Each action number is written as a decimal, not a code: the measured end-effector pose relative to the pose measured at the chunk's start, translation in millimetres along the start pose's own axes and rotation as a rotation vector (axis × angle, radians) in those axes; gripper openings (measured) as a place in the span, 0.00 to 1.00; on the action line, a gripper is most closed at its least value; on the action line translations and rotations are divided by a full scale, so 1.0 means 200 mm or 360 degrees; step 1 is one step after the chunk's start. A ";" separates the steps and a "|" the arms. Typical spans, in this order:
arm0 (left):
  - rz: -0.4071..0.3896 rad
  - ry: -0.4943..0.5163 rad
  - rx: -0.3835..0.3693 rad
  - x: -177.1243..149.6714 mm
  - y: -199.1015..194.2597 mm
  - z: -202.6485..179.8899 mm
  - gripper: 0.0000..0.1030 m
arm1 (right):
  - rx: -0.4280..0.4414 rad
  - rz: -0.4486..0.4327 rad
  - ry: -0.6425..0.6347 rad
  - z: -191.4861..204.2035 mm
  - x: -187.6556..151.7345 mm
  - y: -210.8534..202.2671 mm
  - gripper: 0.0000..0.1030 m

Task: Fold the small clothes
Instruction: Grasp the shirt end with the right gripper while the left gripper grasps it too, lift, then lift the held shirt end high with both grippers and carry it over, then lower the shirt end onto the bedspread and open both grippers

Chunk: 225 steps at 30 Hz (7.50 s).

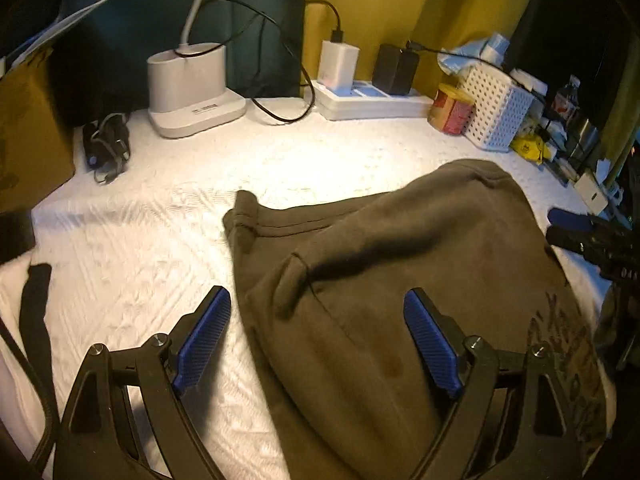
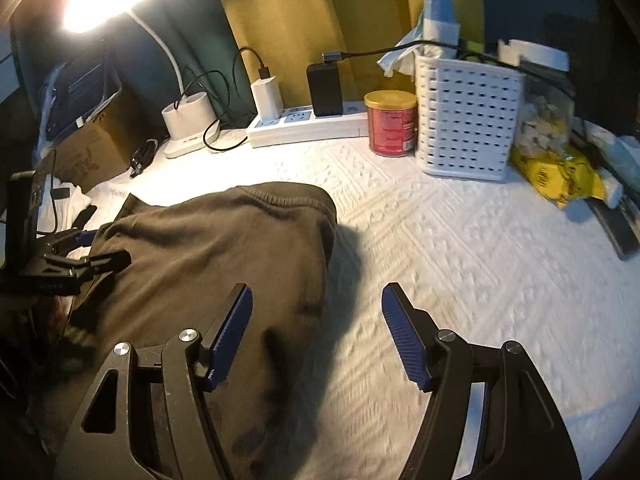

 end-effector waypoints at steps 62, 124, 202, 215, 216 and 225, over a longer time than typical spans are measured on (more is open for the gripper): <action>-0.0275 0.0398 -0.0216 -0.06 -0.31 -0.60 0.27 | 0.0137 -0.0254 -0.0356 0.41 -0.03 -0.45 0.19; -0.1020 0.0591 0.0037 -0.20 -1.48 -0.66 0.25 | 0.0233 -0.1097 -0.0609 1.00 0.02 -1.68 0.19; -0.0282 0.0205 0.0111 -0.24 -0.72 0.17 0.25 | 0.0498 -0.0281 -0.0511 1.22 0.16 -0.31 0.19; -0.0075 -0.0047 0.0081 -0.28 -0.52 0.40 0.25 | 0.0505 -0.0033 -0.0423 1.20 0.11 0.04 0.20; -0.0064 -0.0085 0.0079 -0.28 -0.51 0.43 0.25 | 0.0517 0.0001 -0.0410 1.19 0.11 0.07 0.23; -0.0078 -0.0192 0.0063 -0.21 -0.51 0.52 0.25 | 0.0532 0.0075 -0.0137 1.00 0.21 0.22 0.48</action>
Point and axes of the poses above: each gripper's, at about its wrist camera, not at the fingertips, and y roughly the way its jaws point, z to its left, x to its top, the point moved 6 cm from there along y, roughly the way its jaws point, and after that the axes turned 12 degrees about -x, right-handed, at the moved point
